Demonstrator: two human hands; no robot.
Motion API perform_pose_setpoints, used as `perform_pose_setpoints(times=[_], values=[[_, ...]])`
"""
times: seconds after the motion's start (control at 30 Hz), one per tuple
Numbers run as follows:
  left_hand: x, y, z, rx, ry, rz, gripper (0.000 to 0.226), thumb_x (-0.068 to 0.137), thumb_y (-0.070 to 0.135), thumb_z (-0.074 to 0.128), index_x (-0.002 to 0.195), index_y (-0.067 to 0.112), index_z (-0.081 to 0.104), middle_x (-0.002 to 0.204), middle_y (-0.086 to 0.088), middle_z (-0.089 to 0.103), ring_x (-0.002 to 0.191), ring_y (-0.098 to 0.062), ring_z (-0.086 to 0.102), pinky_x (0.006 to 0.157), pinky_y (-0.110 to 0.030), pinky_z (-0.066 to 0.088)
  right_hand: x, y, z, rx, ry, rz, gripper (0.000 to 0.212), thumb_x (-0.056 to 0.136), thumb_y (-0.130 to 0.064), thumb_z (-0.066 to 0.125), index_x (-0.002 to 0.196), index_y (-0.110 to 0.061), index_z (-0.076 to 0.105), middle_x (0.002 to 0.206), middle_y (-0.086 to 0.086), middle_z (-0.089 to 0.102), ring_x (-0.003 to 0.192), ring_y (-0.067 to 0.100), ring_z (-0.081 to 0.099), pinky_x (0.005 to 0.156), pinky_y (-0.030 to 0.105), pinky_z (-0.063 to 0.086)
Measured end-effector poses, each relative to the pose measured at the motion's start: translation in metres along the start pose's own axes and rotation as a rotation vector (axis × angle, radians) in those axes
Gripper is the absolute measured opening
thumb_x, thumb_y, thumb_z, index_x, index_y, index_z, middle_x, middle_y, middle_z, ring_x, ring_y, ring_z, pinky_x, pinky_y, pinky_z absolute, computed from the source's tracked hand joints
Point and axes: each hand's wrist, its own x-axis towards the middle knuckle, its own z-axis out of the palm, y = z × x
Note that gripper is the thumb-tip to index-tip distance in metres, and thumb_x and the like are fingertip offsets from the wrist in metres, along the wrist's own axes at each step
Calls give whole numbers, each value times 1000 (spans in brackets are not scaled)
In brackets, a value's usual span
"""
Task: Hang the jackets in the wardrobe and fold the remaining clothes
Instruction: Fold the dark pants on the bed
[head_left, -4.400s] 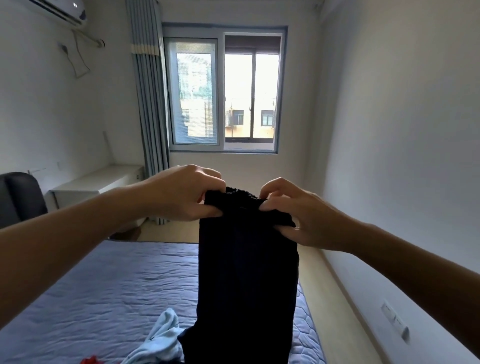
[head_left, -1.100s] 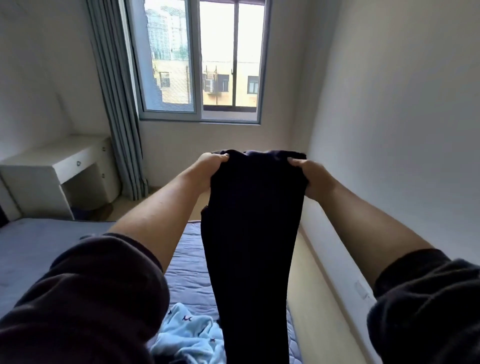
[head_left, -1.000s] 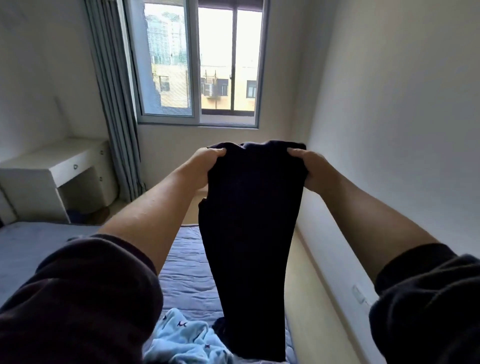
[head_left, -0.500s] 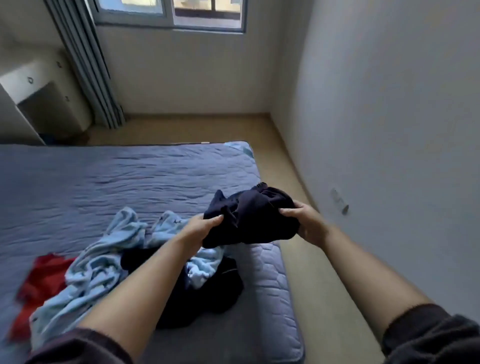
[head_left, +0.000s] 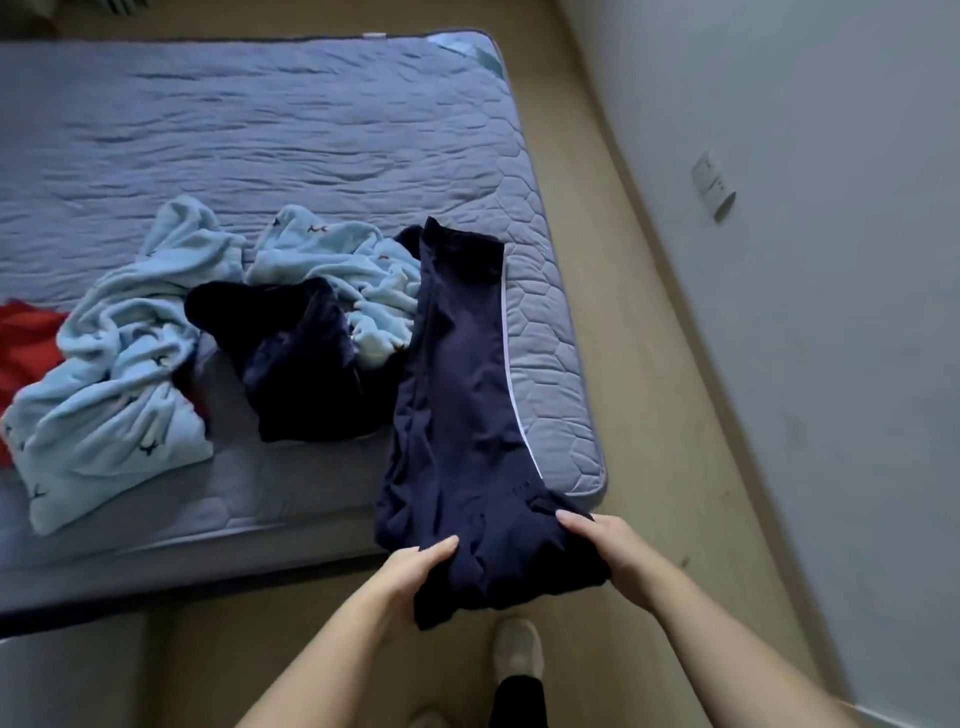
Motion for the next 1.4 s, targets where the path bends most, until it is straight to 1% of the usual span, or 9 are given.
perform_pose_setpoints(times=[0.1,0.27,0.4,0.5,0.7,0.9,1.03,1.13,1.4], values=[[3,-3,8,36,13,-30,9,85,2,63,94,0,63,68,-16,66,49,-25,60,44,-25,45,2,-2,-8,-3,-40,52,21,89,-9,60,105,1,68,102,22,71,87,32,66,76,36,50],[4,21,17,50,42,-74,4,78,1,62,79,2,58,65,-16,60,56,-29,58,52,-31,48,6,-30,-23,-50,-162,93,25,89,-6,56,112,0,65,109,23,69,91,30,64,77,35,48],[-4,48,33,48,-46,-96,34,79,24,73,103,0,67,91,-22,71,66,-32,66,50,-29,48,8,-59,-34,-70,-283,141,32,89,-26,65,114,-6,66,108,14,71,101,29,68,87,36,53],[-7,72,51,37,-66,-1,40,80,20,73,111,-3,64,94,-24,71,68,-33,68,49,-28,49,13,-85,-46,-115,-294,136,35,88,-24,68,116,-5,65,107,14,72,101,29,68,95,40,51],[-16,107,73,-36,-100,107,25,83,3,64,108,0,66,99,-24,70,87,-37,67,78,-44,53,10,-131,-66,-101,-372,72,29,88,-3,61,117,-4,61,107,13,71,95,25,68,83,33,54],[-13,129,67,-99,-120,192,48,69,24,77,112,8,65,109,-23,68,104,-40,63,91,-52,50,18,-148,-58,-81,-425,64,48,70,-8,68,116,-1,59,104,13,69,97,28,64,88,38,50],[2,163,54,110,-23,365,31,77,12,75,107,8,65,105,-16,70,103,-31,64,94,-46,49,35,-158,-44,-16,-436,125,39,88,-32,66,124,-16,60,117,9,69,108,25,66,92,38,53],[20,206,43,363,24,539,16,84,2,67,92,16,66,91,-1,71,91,-15,62,84,-27,48,62,-172,-30,114,-369,33,34,89,-17,62,122,-11,59,114,10,70,101,22,68,81,29,55],[113,346,41,676,331,824,13,85,15,63,79,26,61,78,9,67,82,-12,62,70,-26,44,194,-260,3,213,-163,-248,22,92,-6,58,111,-14,63,106,7,72,95,24,67,82,32,53]])
